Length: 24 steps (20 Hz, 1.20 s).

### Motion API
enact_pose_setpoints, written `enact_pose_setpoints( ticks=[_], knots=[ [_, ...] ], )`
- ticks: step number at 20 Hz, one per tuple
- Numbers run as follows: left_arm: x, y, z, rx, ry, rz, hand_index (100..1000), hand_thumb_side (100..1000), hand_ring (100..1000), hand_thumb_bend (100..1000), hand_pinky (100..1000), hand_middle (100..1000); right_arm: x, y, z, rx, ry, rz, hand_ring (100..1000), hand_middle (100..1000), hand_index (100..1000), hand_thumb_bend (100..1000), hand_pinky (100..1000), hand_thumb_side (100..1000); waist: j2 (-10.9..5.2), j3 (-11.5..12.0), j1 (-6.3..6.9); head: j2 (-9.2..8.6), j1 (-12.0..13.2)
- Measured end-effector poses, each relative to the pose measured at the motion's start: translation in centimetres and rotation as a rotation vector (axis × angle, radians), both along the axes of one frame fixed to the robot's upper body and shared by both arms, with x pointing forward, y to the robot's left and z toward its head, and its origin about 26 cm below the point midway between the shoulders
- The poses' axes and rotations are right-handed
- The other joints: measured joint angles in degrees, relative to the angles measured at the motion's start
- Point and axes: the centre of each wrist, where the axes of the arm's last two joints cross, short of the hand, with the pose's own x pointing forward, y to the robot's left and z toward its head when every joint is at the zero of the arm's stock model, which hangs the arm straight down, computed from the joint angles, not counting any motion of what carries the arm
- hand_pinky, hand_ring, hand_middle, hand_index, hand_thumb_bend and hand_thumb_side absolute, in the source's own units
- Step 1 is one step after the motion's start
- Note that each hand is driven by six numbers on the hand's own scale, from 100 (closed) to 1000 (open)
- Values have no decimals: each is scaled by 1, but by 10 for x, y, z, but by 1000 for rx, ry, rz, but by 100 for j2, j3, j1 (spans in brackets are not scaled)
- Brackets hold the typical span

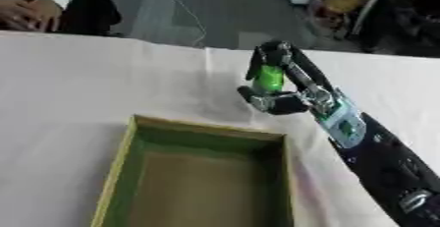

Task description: Pick up objects on the table and place them in the box.

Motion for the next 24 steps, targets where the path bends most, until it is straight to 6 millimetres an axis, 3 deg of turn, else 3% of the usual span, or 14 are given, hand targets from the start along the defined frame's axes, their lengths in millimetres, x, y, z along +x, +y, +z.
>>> enact_pose_setpoints(
  ticks=[3, 4, 5, 9, 13, 14, 16, 24],
  knots=[
    [1, 5, -2, 3, 5, 16, 816, 657, 630, 336, 647, 775, -3, 6, 4, 9, 4, 7, 100, 100, 101, 320, 100, 165, -110, -63, 11, 39, 5],
    [1, 6, -3, 7, 7, 21, 816, 655, 630, 336, 647, 774, -4, 9, 6, 8, 5, 12, 100, 100, 101, 340, 100, 206, -156, -95, 21, 49, 7],
    [1, 8, -5, 9, 13, 26, 816, 655, 630, 336, 647, 775, -5, 11, 7, 8, 9, 17, 100, 100, 101, 323, 100, 164, -204, -128, 41, 84, 8],
    [2, 14, -13, 10, 30, 44, 813, 648, 627, 339, 647, 770, -9, 23, 10, -3, 20, 45, 100, 100, 100, 328, 100, 162, -385, -227, 145, 245, 21],
    [2, 18, -22, 2, 60, 55, 813, 649, 630, 338, 644, 776, -12, 35, 10, -16, 35, 74, 100, 100, 101, 326, 100, 163, -555, -205, 236, 420, 12],
    [2, 20, -24, 3, 68, 61, 812, 648, 630, 339, 644, 775, -12, 38, 9, -18, 40, 80, 100, 100, 101, 366, 100, 186, -595, -198, 262, 459, -3],
    [2, 22, -27, 6, 78, 69, 813, 645, 630, 339, 645, 776, -13, 43, 6, -23, 55, 95, 100, 100, 101, 327, 100, 162, -669, -170, 308, 560, -11],
    [3, 28, -32, 21, 91, 91, 812, 636, 633, 344, 649, 775, -19, 69, -1, -40, 104, 185, 100, 100, 101, 329, 100, 162, -829, -117, 431, 846, -54]
  ],
)
